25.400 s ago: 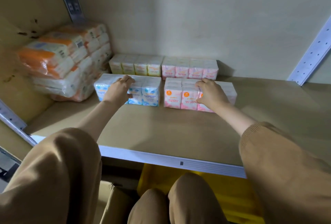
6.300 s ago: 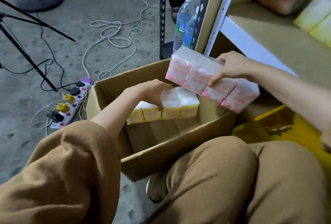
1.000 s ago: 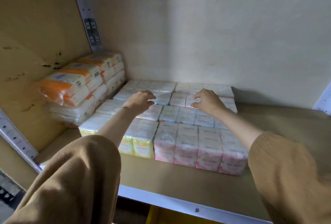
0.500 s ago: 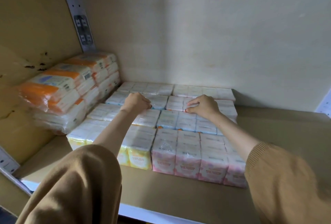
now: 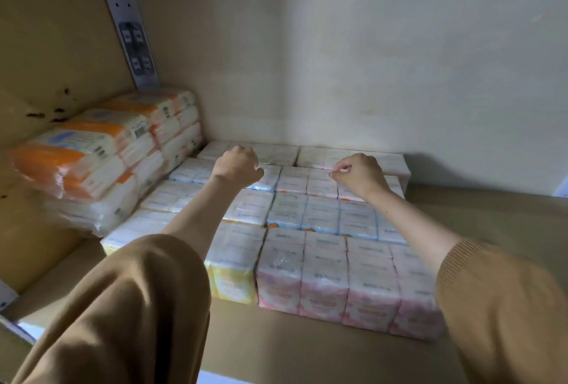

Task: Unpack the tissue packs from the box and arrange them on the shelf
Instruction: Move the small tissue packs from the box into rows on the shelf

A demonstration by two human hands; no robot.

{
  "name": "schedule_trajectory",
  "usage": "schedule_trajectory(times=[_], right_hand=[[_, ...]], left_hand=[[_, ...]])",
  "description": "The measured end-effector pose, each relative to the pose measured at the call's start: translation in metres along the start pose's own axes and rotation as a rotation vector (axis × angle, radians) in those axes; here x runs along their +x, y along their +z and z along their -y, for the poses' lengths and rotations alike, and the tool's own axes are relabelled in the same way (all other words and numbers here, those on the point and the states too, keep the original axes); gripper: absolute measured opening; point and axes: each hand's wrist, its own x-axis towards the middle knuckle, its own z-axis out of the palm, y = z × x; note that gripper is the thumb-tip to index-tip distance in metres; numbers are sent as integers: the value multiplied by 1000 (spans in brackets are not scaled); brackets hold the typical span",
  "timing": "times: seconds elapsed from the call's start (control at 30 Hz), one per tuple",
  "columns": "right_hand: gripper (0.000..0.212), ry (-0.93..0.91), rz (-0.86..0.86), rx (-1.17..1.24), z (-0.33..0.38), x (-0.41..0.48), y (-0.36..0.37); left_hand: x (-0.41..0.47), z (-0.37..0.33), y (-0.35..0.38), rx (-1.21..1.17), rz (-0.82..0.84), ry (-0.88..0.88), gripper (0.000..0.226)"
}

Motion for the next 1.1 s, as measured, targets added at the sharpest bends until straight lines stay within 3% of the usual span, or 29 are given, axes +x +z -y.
schedule_trajectory(times=[0.43,0.83,1.1], right_hand=[[30,17,27,-140,-6,31,3],[33,29,-13,-137,12,41,24],[31,1,46,-163,10,38,17]], left_hand=[[41,-12,30,31,64,154,37],[49,8,21,0,43,92,36],[38,1,15,37,122,94,37]])
